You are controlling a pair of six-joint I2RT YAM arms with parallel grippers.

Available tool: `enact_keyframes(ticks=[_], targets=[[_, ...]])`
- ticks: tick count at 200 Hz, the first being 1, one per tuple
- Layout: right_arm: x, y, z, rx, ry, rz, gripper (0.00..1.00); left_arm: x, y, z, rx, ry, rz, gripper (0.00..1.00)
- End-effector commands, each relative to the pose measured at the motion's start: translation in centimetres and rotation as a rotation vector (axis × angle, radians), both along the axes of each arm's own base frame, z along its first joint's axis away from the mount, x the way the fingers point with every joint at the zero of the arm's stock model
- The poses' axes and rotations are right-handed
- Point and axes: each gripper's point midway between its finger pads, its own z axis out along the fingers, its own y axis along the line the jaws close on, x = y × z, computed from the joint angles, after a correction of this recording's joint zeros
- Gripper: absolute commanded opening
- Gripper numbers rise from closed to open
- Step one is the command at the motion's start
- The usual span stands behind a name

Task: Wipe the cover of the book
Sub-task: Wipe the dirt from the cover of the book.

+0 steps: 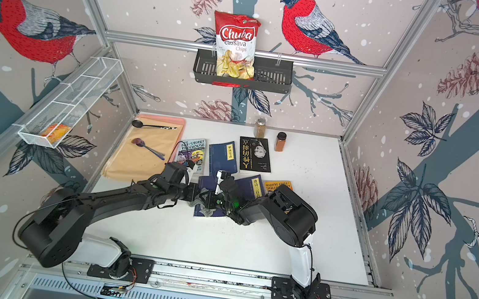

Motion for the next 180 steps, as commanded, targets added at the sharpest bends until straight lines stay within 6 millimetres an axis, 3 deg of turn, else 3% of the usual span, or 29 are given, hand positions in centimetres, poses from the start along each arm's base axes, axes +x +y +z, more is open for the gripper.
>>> enact_keyframes(ticks=[1,21,44,73,113,149,166,180], targets=[[-2.3,-5.6,-7.5,-0.331,0.169,-0.029,0.04,-1.7,-0.1,-0.6,-0.004,0.039,-0.025,0.0],[-2.3,-5.2,-6.6,-0.296,0.171,-0.017,0.04,-2.7,-0.4,-1.2,0.028,0.052,-0.039,0.0],[-2.1,-4.7,-4.1,-0.259,0.133,-0.004,0.04,-3.3,-0.3,-1.7,0.044,0.059,-0.036,0.0],[-1.0,-4.1,-0.5,-0.238,0.05,0.011,0.04,-3.4,-0.5,-0.8,0.022,0.035,-0.04,0.0],[1.4,-3.7,1.3,-0.214,0.011,0.001,0.04,-3.6,-1.8,0.5,-0.029,0.015,-0.084,0.0],[2.7,-3.9,4.1,-0.134,-0.021,-0.008,0.04,-4.8,-3.5,0.4,-0.06,0.013,-0.166,0.0],[3.8,-4.8,4.4,-0.14,-0.03,-0.042,0.05,-4.9,-3.9,0.1,-0.075,0.015,-0.175,0.0],[4.9,-5.9,3.2,-0.188,-0.016,-0.079,0.05,-5.0,-4.4,-0.3,-0.09,0.024,-0.186,0.0]])
